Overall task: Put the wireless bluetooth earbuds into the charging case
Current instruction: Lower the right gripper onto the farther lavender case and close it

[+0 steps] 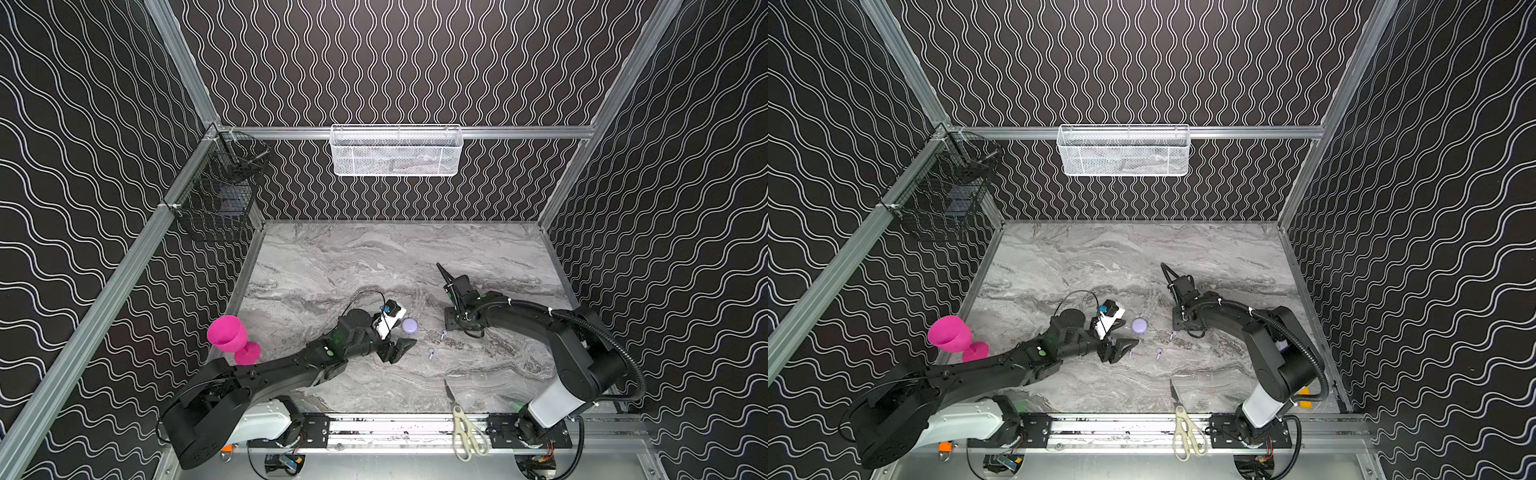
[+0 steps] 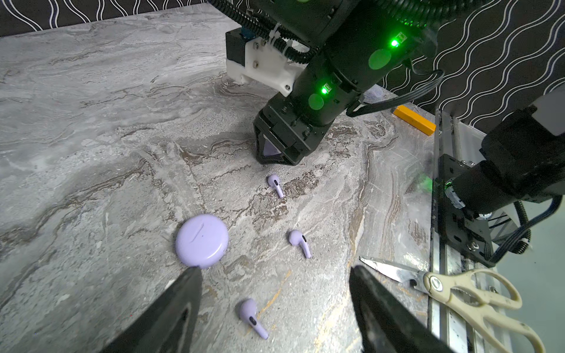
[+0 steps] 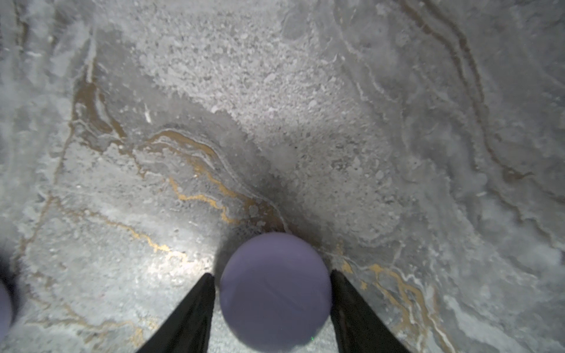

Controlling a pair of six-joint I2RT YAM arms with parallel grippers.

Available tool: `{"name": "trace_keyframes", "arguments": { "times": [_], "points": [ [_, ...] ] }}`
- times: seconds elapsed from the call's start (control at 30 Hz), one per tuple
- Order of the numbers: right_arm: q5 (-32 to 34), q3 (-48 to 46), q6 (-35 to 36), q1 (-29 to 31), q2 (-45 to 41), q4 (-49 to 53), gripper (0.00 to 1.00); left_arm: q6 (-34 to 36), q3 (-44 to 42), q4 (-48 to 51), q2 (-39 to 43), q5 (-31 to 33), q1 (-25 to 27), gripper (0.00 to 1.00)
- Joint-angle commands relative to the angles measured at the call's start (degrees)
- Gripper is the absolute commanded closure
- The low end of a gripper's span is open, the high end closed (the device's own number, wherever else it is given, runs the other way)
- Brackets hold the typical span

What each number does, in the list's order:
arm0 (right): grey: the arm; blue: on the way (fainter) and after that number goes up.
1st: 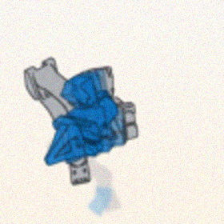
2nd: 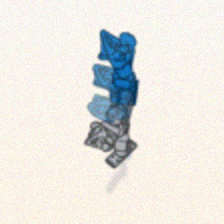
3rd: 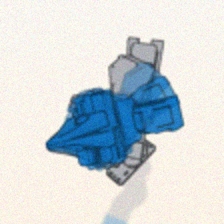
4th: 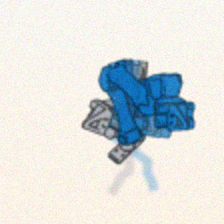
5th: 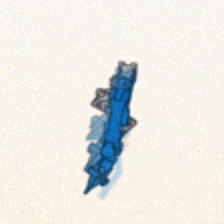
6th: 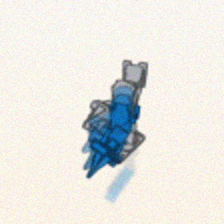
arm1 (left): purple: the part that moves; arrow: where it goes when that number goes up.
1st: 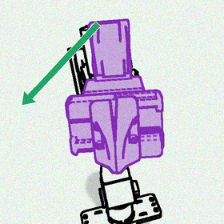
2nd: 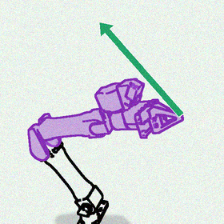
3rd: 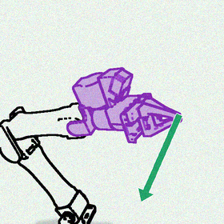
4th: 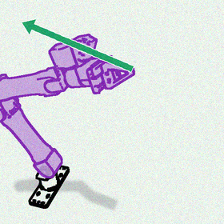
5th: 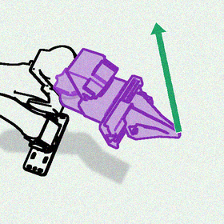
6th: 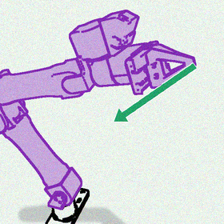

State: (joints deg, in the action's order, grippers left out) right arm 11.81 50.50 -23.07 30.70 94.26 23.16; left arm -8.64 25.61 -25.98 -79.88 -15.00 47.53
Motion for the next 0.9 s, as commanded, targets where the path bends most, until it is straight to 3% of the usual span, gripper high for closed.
{"name": "trace_keyframes", "arguments": {
  "times": [0.0, 0.4, 0.63, 0.87],
  "points": [
    [-0.19, -0.14, 0.04, 0.06, 0.01, -0.83, 0.39, 0.21, 0.67, -1.19, -0.34, -0.02, 0.02, 0.21],
    [0.01, -0.04, 0.31, 0.06, 0.32, -0.46, 0.44, 0.29, 1.07, -0.3, -0.41, 0.49, 0.02, 0.21],
    [0.58, -1.06, 0.83, 0.06, -0.52, -1.49, 0.54, 0.29, 0.67, -0.47, 0.32, 1.42, 0.02, 0.21],
    [1.99, -1.76, 1.45, 0.15, -2.82, -2.44, 0.52, -0.58, 1.44, 2.0, 0.03, 5.18, 0.02, 0.2]
  ]
}}
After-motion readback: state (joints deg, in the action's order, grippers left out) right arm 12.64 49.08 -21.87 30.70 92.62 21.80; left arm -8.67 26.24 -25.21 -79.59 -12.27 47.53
